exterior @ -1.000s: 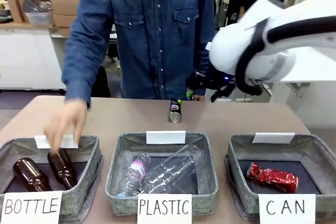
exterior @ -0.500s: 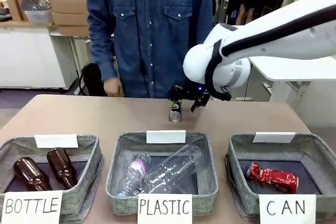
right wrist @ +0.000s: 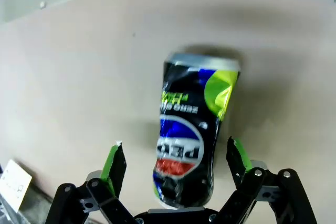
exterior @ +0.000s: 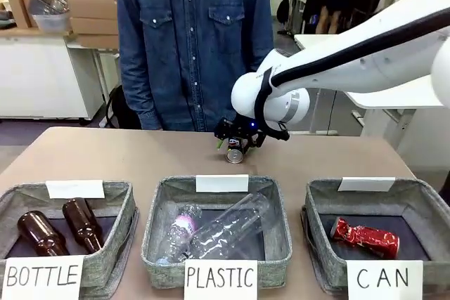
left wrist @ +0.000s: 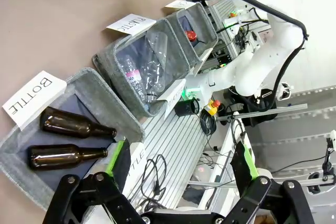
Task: Sort the can waste into the basket.
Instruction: Pick up the can waste from the table and place it in the right Fabric basket.
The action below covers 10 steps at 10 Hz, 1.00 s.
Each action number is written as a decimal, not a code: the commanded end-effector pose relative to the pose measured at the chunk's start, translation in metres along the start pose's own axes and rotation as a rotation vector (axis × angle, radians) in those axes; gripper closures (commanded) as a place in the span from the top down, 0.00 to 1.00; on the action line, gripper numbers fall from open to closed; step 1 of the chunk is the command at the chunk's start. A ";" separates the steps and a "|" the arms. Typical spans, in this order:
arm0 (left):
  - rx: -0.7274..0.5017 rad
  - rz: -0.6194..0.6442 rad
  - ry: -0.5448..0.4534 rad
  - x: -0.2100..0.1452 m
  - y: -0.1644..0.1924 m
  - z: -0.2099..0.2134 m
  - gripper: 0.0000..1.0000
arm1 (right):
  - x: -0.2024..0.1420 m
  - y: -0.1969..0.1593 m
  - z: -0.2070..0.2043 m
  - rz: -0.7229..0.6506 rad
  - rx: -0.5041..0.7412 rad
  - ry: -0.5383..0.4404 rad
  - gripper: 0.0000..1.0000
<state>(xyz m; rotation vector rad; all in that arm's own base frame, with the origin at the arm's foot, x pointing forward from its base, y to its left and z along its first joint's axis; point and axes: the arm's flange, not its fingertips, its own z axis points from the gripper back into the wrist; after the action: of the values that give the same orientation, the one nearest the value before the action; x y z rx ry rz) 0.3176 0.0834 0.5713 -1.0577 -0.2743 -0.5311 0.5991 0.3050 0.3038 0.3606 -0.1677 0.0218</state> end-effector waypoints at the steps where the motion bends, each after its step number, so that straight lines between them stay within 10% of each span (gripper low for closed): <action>1: -0.003 -0.015 0.010 -0.003 -0.001 0.002 1.00 | 0.006 0.011 -0.004 -0.019 -0.037 -0.019 1.00; 4: -0.003 -0.015 0.010 -0.003 -0.001 0.002 1.00 | 0.006 0.008 -0.004 -0.041 -0.069 -0.043 1.00; 8: -0.003 -0.015 0.010 -0.003 -0.001 0.002 1.00 | 0.004 0.004 -0.003 -0.055 -0.095 -0.072 0.00; 10: -0.003 -0.015 0.010 -0.003 -0.001 0.002 1.00 | 0.005 0.001 -0.002 -0.059 -0.104 -0.089 0.00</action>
<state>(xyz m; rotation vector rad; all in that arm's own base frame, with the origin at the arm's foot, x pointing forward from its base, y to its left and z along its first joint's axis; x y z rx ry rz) 0.3176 0.0834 0.5713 -1.0577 -0.2743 -0.5311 0.6076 0.3039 0.3020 0.3059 -0.2051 -0.0295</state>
